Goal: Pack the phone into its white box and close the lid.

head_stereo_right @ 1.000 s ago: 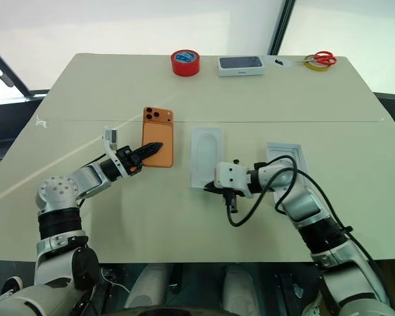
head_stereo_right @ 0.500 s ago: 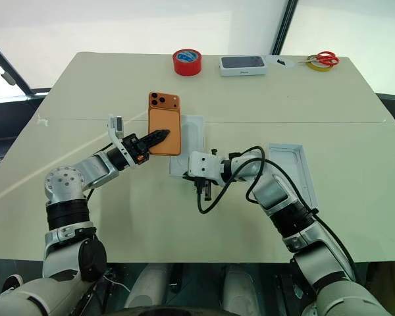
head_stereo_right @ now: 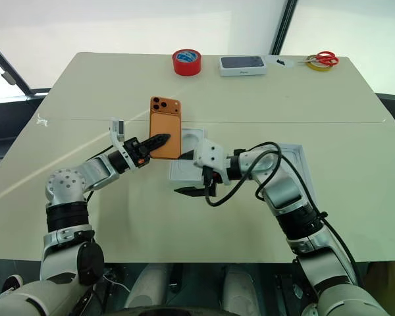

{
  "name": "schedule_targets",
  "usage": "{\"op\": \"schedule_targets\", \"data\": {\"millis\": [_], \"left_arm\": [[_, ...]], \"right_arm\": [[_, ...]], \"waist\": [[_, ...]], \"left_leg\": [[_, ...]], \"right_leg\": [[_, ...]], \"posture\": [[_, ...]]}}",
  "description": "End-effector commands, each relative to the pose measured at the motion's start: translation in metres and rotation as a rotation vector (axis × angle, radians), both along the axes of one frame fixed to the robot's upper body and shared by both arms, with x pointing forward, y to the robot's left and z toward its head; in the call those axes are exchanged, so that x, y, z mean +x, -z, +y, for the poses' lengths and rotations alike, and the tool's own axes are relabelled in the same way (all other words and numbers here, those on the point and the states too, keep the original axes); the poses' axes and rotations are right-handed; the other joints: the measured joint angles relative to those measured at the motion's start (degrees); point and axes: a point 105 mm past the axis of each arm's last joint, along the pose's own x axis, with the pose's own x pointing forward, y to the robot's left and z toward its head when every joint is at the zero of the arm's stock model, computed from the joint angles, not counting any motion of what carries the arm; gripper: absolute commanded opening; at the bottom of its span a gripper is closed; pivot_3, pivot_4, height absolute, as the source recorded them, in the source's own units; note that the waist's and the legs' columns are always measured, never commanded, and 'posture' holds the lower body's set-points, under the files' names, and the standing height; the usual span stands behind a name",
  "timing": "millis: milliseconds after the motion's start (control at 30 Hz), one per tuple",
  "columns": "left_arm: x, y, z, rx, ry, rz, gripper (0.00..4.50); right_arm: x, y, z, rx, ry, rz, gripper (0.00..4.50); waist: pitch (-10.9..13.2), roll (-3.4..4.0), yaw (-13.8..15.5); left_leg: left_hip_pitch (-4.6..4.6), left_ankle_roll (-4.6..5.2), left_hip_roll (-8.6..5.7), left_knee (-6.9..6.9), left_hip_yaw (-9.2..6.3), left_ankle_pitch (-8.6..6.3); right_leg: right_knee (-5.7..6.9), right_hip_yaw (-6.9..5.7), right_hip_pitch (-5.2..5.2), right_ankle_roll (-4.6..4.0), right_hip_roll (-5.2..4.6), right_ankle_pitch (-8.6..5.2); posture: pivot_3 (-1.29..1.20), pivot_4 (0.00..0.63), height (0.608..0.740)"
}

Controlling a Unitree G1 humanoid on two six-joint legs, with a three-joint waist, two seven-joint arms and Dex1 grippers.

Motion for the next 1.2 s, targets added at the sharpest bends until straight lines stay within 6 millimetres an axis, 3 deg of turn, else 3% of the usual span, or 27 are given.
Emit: {"op": "schedule_targets", "data": {"millis": [33,133,233,433,700,1200], "left_arm": [[-0.006,-0.006,-0.01,-0.027,0.039,-0.02,0.0],[-0.011,0.002,-0.018,-0.042,0.068,0.043,0.0],[-0.016,0.012,-0.022,0.007,0.091,0.086,0.0],[-0.012,0.017,-0.022,0.011,0.083,0.105,0.0],[-0.009,0.013,-0.023,0.052,0.09,0.09,3.74],[-0.019,-0.009,0.012,0.272,0.047,-0.05,3.74]], "right_arm": [[0.014,-0.008,-0.026,0.021,0.095,-0.023,4.28],[0.038,0.005,-0.059,-0.074,0.237,-0.062,4.28],[0.05,0.015,-0.082,-0.166,0.295,-0.117,4.28],[0.055,0.01,-0.084,-0.162,0.287,-0.151,4.28],[0.054,0.012,-0.074,-0.147,0.272,-0.163,4.33],[0.055,0.015,-0.068,-0.137,0.27,-0.158,4.33]], "waist": [[0.0,0.0,0.08],[0.0,0.0,0.15],[0.01,0.0,0.0],[0.01,0.0,-0.54],[0.01,0.0,0.12],[0.02,0.01,0.01]], "left_leg": [[0.0,-0.01,0.0,0.0,0.0,-0.01],[-0.01,0.01,-0.02,0.01,0.0,-0.02],[-0.04,0.07,-0.03,0.02,0.02,0.02],[-0.04,0.09,0.02,-0.04,0.06,0.09],[-0.03,0.07,-0.01,0.04,0.02,0.08],[0.0,-0.04,0.02,-0.02,0.03,0.01]], "right_leg": [[-0.01,0.0,0.0,0.0,0.0,0.0],[-0.05,0.0,0.02,0.0,-0.04,0.0],[-0.05,0.0,-0.02,0.0,-0.05,0.0],[0.07,0.01,-0.12,-0.01,0.03,0.0],[-0.02,0.0,0.01,0.0,-0.01,0.0],[-0.01,0.01,-0.02,-0.01,0.0,0.0]], "posture": [[0.0,0.15,0.74],[0.0,0.15,0.74],[0.0,0.15,0.74],[0.0,0.15,0.74],[0.0,0.15,0.74],[0.0,0.15,0.74]]}}
